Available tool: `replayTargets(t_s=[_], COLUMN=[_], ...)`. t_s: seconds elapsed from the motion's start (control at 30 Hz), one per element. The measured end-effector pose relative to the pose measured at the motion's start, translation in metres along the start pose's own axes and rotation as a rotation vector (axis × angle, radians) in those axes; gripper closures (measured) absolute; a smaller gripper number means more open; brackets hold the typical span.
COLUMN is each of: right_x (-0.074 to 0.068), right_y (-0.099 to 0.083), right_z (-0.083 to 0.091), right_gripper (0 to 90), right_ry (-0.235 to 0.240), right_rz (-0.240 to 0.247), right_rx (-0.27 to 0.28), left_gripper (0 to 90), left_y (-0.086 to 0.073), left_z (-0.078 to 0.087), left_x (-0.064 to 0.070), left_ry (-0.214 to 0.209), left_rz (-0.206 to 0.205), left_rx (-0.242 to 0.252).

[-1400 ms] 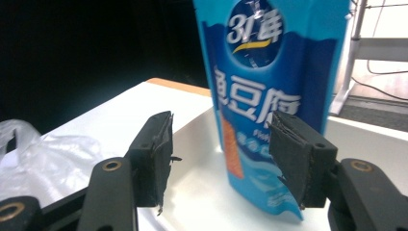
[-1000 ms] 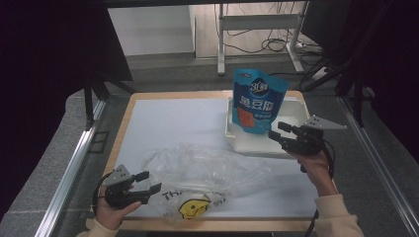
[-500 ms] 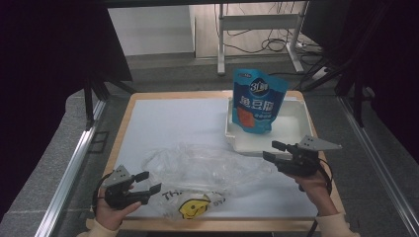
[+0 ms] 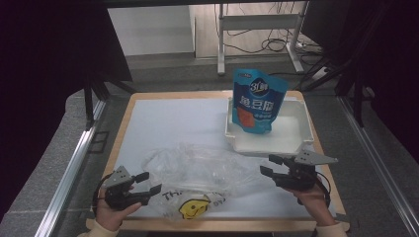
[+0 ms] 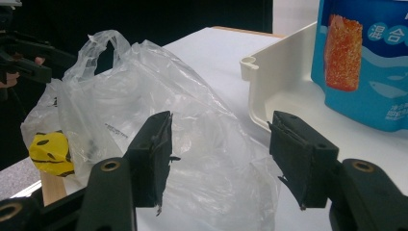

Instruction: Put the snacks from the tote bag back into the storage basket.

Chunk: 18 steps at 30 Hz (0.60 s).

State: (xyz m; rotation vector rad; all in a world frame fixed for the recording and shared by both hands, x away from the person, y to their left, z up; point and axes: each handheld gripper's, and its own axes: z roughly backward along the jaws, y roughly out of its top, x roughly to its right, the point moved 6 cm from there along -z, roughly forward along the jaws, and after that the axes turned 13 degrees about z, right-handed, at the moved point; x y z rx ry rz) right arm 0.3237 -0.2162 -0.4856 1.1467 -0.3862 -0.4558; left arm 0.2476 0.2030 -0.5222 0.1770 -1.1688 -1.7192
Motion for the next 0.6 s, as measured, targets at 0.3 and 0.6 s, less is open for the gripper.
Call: replayTargets(t_s=[0.3, 0.6], right_x=[0.0018, 0.0022], right_y=[-0.0033, -0.0065], right_z=[0.0014, 0.0019], right_gripper=[40.3, 40.0], right_ry=[-0.011, -0.014], right_rz=[-0.007, -0.003], right_rx=[0.003, -0.004], left_gripper=[31.7, 31.7], left_y=[0.0009, 0.0009], left_z=[0.0016, 0.001], left_x=[0.0001, -0.0002], left_ry=[-0.003, -0.003], left_rz=[-0.003, -0.003], left_rx=[0.008, 0.006])
